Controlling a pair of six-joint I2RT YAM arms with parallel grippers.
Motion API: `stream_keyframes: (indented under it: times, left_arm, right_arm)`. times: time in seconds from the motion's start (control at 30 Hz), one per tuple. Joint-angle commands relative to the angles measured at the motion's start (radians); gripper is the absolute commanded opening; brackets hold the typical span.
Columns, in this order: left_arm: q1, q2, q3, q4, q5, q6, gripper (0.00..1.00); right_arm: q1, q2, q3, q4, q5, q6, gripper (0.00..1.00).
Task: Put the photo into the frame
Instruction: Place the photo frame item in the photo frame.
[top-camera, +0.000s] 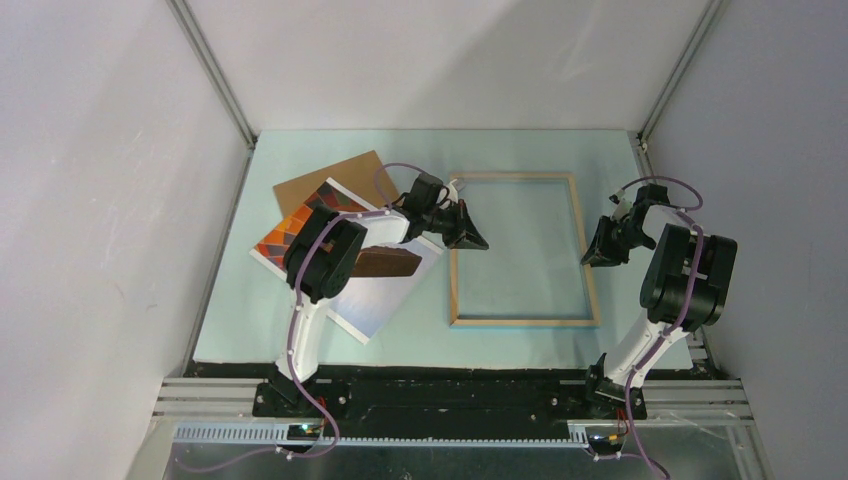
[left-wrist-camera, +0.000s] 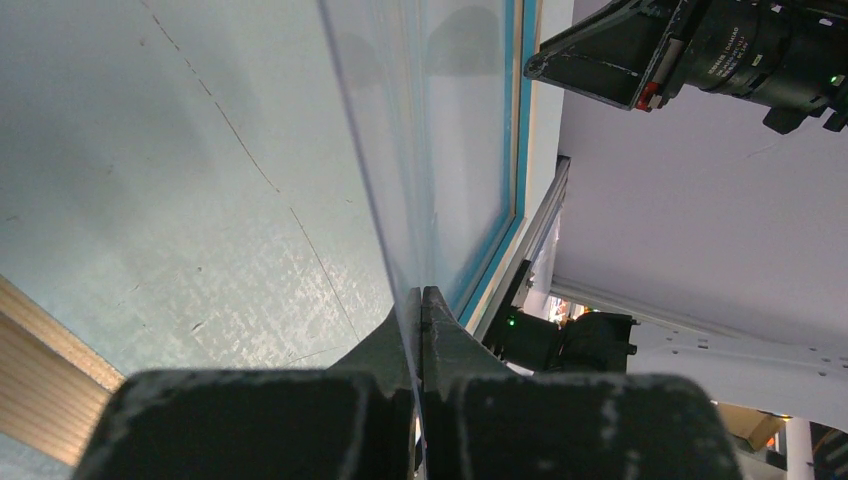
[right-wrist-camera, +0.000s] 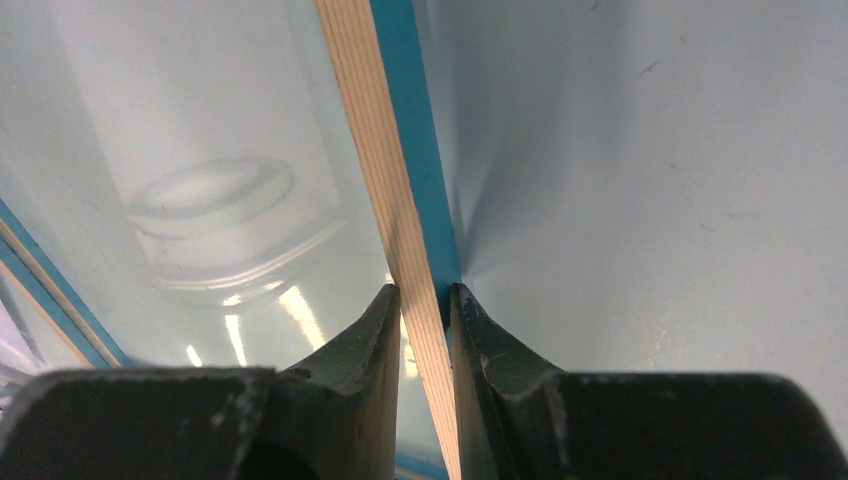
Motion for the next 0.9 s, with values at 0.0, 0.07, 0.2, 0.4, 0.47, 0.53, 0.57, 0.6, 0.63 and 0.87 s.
stream_keyframes:
  times: [0.0, 0.07, 0.2, 0.4, 0.47, 0.53, 0.57, 0.6, 0.63, 0.87]
  left_arm:
    - [-0.035, -0.029, 0.008, 0.031, 0.042, 0.026, 0.00]
    - [-0.034, -0.030, 0.009, 0.031, 0.045, 0.025, 0.01]
    - [-0.035, -0.031, 0.009, 0.031, 0.047, 0.025, 0.05]
    - [-0.034, -0.027, 0.012, 0.030, 0.039, 0.027, 0.14]
    - [-0.034, -0.026, 0.012, 0.031, 0.037, 0.026, 0.16]
    - [-0.035, -0.026, 0.012, 0.031, 0.036, 0.026, 0.18]
    - [-0.035, -0.026, 0.012, 0.031, 0.035, 0.026, 0.18]
    - [-0.035, -0.025, 0.012, 0.031, 0.035, 0.026, 0.19]
    - [-0.035, -0.026, 0.013, 0.030, 0.035, 0.026, 0.19]
    - [-0.035, -0.023, 0.014, 0.031, 0.035, 0.025, 0.24]
  right_arm:
    - [0.022, 0.028, 0.014, 0.020, -0.047, 0.012, 0.03]
    - [0.021, 0.027, 0.014, 0.020, -0.047, 0.013, 0.03]
    - [0.021, 0.030, 0.014, 0.020, -0.049, 0.013, 0.03]
    - [0.022, 0.028, 0.014, 0.017, -0.047, 0.012, 0.03]
    - [0.023, 0.028, 0.015, 0.016, -0.047, 0.012, 0.03]
    - [0.023, 0.027, 0.014, 0.017, -0.046, 0.011, 0.03]
    - [0.023, 0.027, 0.014, 0.017, -0.046, 0.011, 0.03]
    - [0.023, 0.027, 0.014, 0.017, -0.047, 0.011, 0.03]
    - [0.023, 0.028, 0.014, 0.017, -0.046, 0.011, 0.03]
    - [0.023, 0.026, 0.015, 0.015, -0.046, 0.012, 0.03]
